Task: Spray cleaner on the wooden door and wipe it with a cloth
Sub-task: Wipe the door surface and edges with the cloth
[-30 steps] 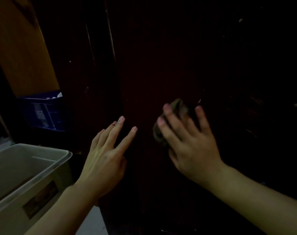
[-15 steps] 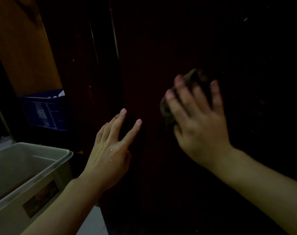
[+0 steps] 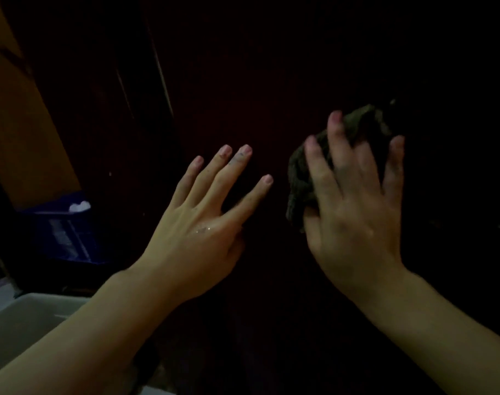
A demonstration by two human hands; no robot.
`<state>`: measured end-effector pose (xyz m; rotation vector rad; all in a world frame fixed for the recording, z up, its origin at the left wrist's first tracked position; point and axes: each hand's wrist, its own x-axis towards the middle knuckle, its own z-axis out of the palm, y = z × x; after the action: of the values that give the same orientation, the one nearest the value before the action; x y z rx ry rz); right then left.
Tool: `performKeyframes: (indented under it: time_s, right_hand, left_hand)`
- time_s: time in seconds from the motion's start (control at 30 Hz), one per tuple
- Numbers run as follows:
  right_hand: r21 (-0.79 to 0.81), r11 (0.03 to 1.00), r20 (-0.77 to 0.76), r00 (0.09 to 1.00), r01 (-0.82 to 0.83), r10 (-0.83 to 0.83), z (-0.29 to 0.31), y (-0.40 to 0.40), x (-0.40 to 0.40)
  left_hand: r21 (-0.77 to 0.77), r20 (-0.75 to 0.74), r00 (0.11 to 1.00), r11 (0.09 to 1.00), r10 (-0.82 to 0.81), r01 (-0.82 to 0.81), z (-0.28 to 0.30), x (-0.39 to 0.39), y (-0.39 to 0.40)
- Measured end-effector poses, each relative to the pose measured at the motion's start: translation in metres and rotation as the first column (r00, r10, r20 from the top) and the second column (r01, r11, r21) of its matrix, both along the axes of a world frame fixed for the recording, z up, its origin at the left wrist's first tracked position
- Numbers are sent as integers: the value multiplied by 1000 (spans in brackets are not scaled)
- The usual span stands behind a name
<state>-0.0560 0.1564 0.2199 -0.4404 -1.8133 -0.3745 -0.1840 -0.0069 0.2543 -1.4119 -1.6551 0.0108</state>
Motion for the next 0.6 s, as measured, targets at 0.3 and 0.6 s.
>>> performKeyframes:
  time_s: [0.3,0.6]
  right_hand:
    - [-84,995,-166,986,-51,37,34,-19,-15]
    - [-399,911,-473,875,-103,-108,56,-31,-26]
  left_hand:
    - [-146,-302,910,957,-285,252,147,-2,39]
    - [-150,-510,796,945,-327,292,186,19,96]
